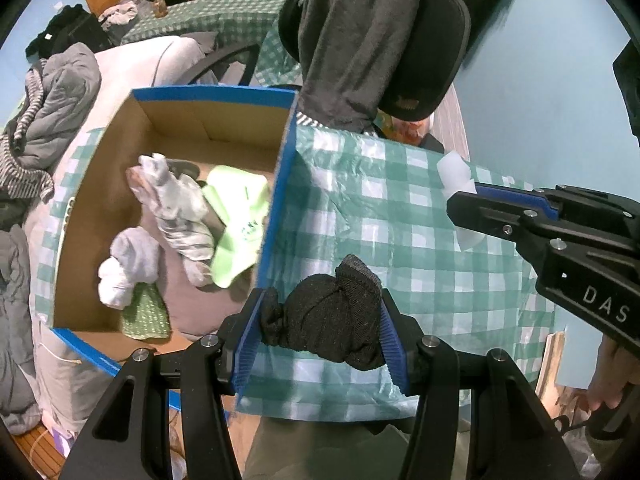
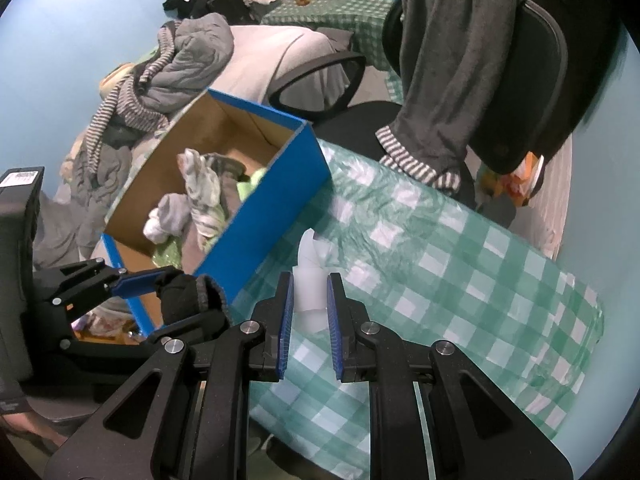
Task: Organize soft objects
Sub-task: 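Carry the black sock with the left tool while the right tool carries the bottle over the box, then release the black sock and white bottle into the box with both tools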
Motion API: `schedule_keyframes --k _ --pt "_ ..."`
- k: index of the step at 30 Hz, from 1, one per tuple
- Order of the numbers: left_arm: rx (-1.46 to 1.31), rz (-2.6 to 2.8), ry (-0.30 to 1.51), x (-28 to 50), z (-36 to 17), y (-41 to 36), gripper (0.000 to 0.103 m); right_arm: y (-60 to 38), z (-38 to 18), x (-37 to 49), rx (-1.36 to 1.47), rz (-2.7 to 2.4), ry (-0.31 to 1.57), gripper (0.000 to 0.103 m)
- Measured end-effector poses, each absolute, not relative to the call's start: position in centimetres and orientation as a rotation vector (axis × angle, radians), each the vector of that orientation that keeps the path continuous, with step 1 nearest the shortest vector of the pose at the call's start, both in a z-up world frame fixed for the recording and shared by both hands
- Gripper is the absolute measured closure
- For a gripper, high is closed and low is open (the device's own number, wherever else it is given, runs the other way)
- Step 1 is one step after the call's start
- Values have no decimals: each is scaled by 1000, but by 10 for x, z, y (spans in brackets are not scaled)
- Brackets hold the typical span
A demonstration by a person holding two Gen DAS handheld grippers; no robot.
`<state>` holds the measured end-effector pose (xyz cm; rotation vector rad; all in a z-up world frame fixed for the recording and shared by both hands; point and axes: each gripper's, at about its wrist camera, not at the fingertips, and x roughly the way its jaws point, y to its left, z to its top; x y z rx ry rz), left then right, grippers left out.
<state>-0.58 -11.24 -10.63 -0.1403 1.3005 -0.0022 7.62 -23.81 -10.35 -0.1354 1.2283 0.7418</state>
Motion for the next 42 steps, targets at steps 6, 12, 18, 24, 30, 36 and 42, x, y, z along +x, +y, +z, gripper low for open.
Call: schedule_keyframes --k 6,12,18,24,30,36,42 --pt "-148 20 1280 -9 -98 -89 48 -217 -94 74 -136 758 1209 88" --pt "-163 48 1273 -13 -96 -61 48 -190 -89 71 -135 781 1199 88" --pt "-173 76 1272 -16 -95 -30 48 -160 -91 69 -134 801 1203 88" --pt "-170 95 1279 -16 -100 0 48 -132 -98 69 -129 804 1219 88" --pt "-170 102 1301 -15 -112 25 48 -109 -107 71 -128 795 1244 88" --pt "-168 86 1337 -9 -127 40 47 -92 -118 71 -128 778 1271 88" --pt "-159 75 1352 -3 -133 48 47 -82 -122 72 -128 757 1287 83"
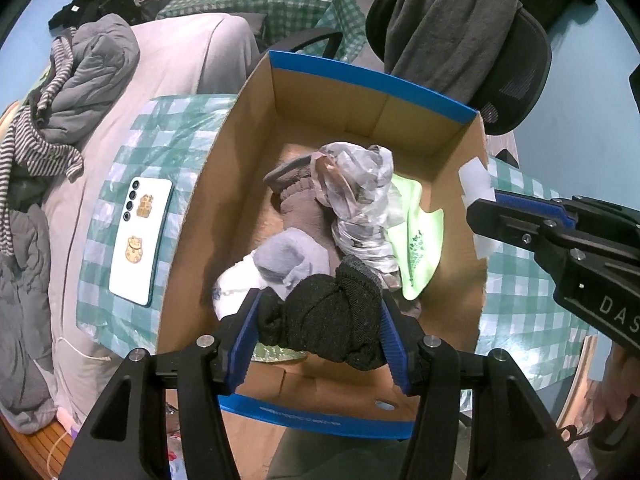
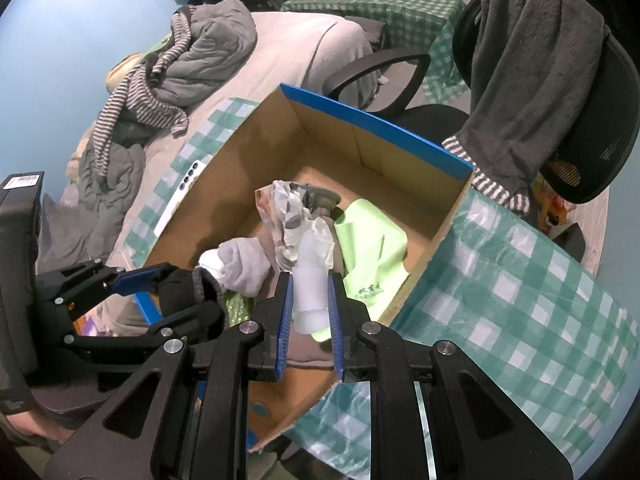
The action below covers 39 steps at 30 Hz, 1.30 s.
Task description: Organize soft objects
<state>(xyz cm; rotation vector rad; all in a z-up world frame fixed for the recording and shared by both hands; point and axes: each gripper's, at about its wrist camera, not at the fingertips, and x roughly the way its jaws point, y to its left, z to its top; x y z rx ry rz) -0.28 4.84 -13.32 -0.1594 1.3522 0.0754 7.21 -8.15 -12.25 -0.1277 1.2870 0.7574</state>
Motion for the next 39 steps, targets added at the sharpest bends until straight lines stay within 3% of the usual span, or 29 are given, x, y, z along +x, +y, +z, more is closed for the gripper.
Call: schedule_keyframes --k 4,9,15,20,23,27,30,39 --pt "-171 70 1354 -1 -133 54 44 -79 -121 73 -122 741 1284 81" --pt "-159 72 1349 -1 -129 58 43 -82 -116 74 -105 713 1272 68" --pt "-136 59 1326 -4 -118 57 33 -89 -105 75 -72 685 1261 55" --pt "-136 51 1321 -5 -108 56 32 -93 -90 75 -58 669 1241 52" --pt "-142 52 1299 -8 -96 56 32 -96 -80 75 -57 656 1223 45" --pt "-123 63 1246 -11 -74 55 31 -100 -65 75 -58 637 1200 43" --pt "-109 68 1202 -14 -55 52 23 -103 -52 74 -61 617 1174 41" --pt "-94 85 1095 -19 -6 49 22 -118 -21 74 -48 574 1120 40"
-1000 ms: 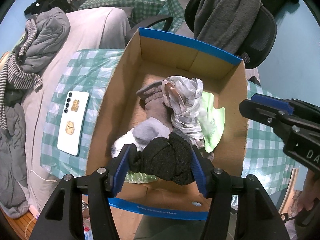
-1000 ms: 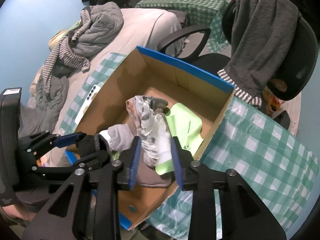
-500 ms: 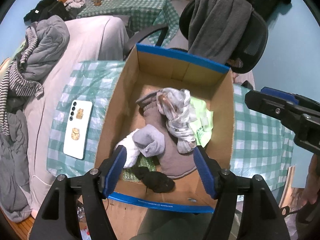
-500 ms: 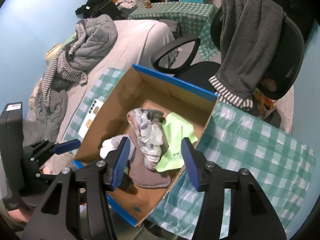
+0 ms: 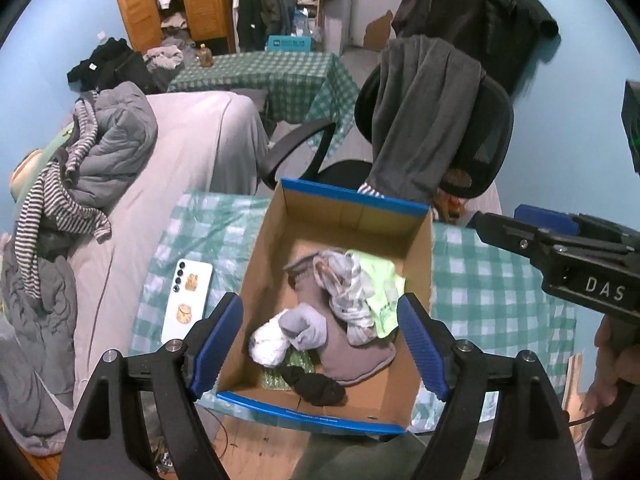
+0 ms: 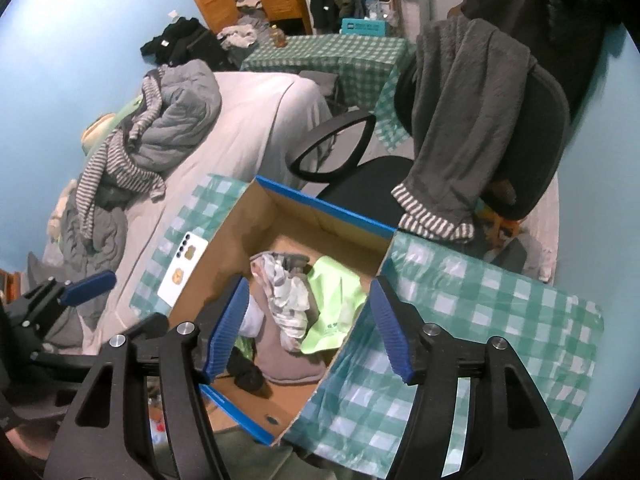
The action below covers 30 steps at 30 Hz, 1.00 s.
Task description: Organize soft objects
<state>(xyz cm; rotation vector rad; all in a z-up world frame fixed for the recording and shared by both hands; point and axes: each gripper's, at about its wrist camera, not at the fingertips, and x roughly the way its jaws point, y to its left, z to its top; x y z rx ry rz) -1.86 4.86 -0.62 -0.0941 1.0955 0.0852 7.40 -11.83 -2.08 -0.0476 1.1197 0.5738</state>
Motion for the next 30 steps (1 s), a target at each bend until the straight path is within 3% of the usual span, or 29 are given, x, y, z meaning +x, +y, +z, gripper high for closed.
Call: schedule_keyframes --k 10,30 --pt "-32 111 1032 -29 15 32 22 -136 0 69 -63 490 1072 40" --pt "-36 112 1069 -28 20 5 22 -167 11 66 -36 459 1065 40"
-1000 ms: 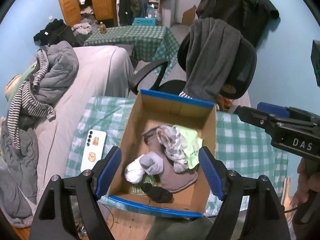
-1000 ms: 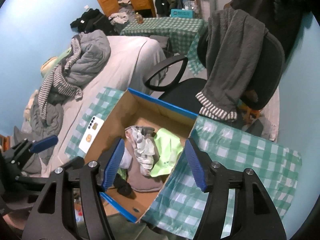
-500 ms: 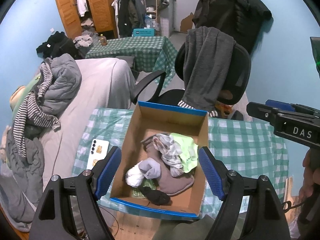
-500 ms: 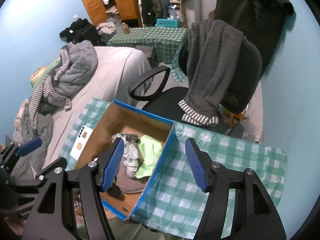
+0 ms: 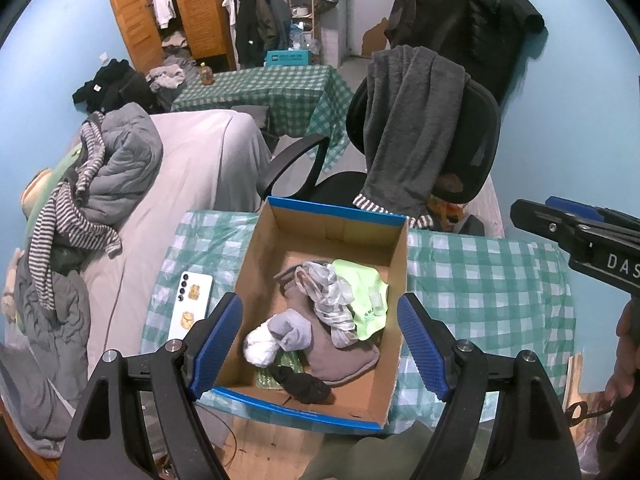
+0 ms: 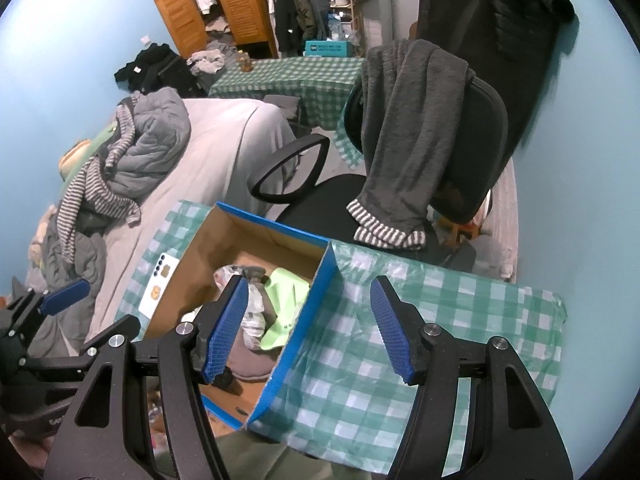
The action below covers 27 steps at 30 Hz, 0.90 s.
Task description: Organize soft objects
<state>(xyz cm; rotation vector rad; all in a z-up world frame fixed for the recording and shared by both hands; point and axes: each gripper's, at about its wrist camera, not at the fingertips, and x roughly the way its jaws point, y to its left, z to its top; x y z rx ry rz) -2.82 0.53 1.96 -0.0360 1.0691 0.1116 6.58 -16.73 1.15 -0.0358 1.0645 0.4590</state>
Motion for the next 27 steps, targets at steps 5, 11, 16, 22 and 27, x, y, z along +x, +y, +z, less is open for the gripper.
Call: schedule_keyframes --k 5,11,16,22,27 --pt "-48 124 1084 -26 18 5 22 -170 12 65 -36 460 1065 40" --pt "-46 132 1083 -26 19 5 22 -173 12 65 -36 463 1065 40" --pt "-54 146 1088 -26 19 4 22 -172 12 65 -37 462 1063 40" --pt "-56 155 1094 -25 19 2 22 -176 13 65 -37 469 1066 40" --pt "-55 155 1094 -24 19 1 22 -180 17 62 -40 481 1069 40"
